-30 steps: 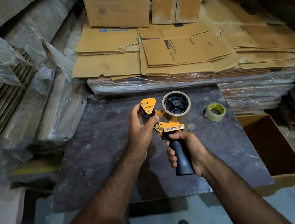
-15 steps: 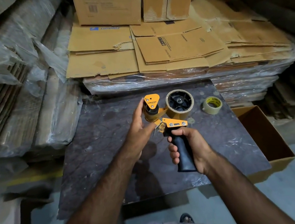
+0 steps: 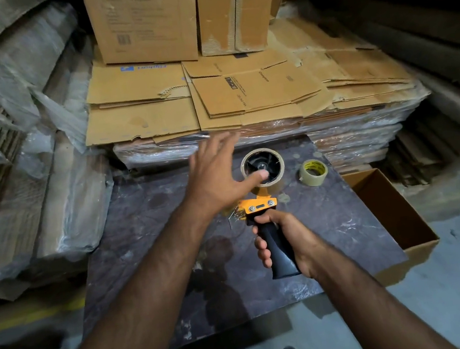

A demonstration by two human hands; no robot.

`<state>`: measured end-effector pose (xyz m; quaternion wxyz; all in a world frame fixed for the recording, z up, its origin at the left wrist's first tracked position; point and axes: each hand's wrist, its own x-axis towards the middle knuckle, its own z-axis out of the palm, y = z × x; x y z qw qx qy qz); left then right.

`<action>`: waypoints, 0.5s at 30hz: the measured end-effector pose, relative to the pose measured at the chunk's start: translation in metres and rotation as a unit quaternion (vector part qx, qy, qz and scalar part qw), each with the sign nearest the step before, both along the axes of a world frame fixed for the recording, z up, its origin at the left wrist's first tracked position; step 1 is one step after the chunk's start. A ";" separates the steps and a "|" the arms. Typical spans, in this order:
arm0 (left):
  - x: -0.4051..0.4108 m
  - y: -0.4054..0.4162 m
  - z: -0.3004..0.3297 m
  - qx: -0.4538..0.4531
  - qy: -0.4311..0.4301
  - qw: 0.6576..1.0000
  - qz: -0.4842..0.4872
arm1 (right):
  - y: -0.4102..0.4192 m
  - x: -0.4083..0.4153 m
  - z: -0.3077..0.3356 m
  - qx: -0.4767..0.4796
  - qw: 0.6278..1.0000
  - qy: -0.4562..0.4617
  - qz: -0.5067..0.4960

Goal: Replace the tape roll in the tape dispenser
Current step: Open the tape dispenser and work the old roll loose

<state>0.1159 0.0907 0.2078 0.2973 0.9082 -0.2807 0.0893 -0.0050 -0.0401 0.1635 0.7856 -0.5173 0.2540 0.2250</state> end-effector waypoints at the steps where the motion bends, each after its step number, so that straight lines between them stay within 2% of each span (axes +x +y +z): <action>1: -0.001 -0.010 0.007 0.045 -0.009 0.999 -0.021 | 0.000 0.000 0.001 -0.006 1.000 0.000 0.003; 3: -0.004 -0.028 0.016 0.138 -0.011 0.989 -0.051 | 0.000 0.000 0.003 -0.016 1.000 0.001 0.010; 6: 0.002 -0.046 0.020 0.251 0.016 0.967 -0.039 | 0.000 -0.002 0.006 -0.019 1.000 0.002 0.023; 8: 0.010 -0.048 0.024 0.269 0.051 0.961 -0.047 | 0.000 -0.003 0.007 -0.016 0.999 0.002 0.030; 12: 0.015 -0.045 0.021 0.343 -0.053 0.911 -0.221 | -0.005 -0.009 0.006 -0.018 0.999 0.008 0.032; 13: 0.016 -0.044 0.019 0.351 -0.057 0.901 -0.248 | -0.006 -0.010 0.006 -0.018 0.999 0.009 0.032; 15: 0.022 -0.040 0.016 0.318 -0.019 0.906 -0.280 | -0.009 -0.012 0.006 -0.016 0.999 0.016 0.033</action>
